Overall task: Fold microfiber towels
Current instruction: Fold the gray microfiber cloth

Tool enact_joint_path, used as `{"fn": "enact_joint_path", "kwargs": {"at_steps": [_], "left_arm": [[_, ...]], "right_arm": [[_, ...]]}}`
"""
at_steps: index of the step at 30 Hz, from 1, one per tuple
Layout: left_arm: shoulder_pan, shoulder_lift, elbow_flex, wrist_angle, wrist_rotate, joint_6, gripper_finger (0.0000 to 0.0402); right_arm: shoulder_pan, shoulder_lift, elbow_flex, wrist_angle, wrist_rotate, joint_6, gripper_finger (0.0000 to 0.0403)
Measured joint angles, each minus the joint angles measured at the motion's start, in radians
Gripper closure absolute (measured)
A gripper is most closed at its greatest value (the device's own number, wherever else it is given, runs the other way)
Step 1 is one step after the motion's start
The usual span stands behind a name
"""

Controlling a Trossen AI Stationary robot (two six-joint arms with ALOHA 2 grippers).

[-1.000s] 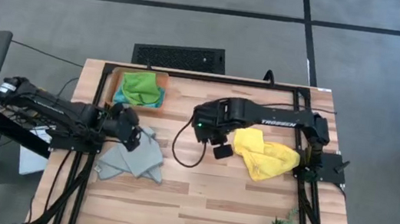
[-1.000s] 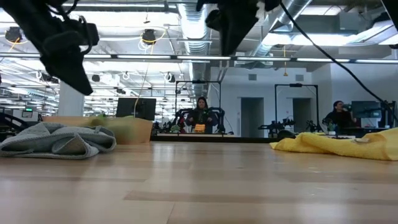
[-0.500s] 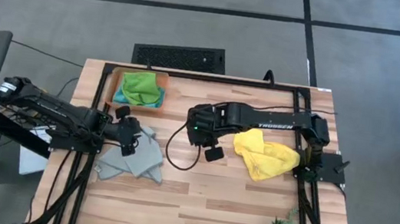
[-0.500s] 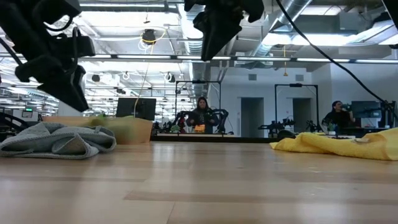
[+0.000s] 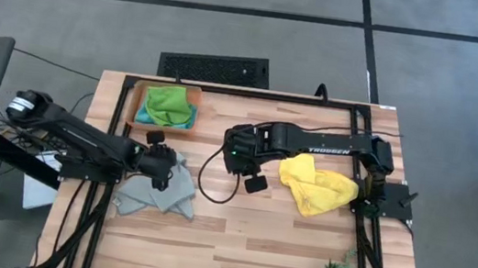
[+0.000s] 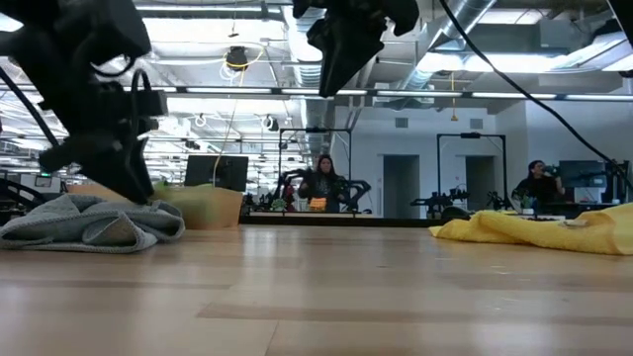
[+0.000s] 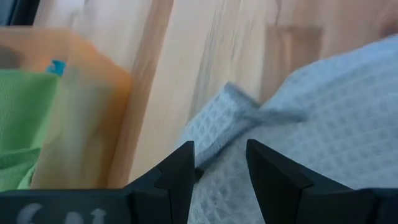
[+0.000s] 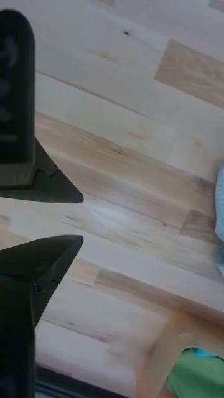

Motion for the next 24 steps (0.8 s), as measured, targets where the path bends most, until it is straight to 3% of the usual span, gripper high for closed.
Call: {"fn": "enact_joint_path", "kwargs": {"at_steps": [5, 16, 24], "left_arm": [[0.005, 0.061, 0.0, 0.024, -0.05, -0.014, 0.0262], [0.053, 0.086, 0.0, 0.147, -0.05, 0.055, 0.0262], [0.123, 0.086, 0.0, 0.14, 0.075, 0.074, 0.0262]], "right_arm": [[0.0, 0.0, 0.0, -0.005, 0.0, 0.0, 0.0285], [0.0, 0.0, 0.0, -0.012, -0.001, 0.0, 0.0285], [0.0, 0.0, 0.0, -0.012, -0.001, 0.0, 0.0285]]}}
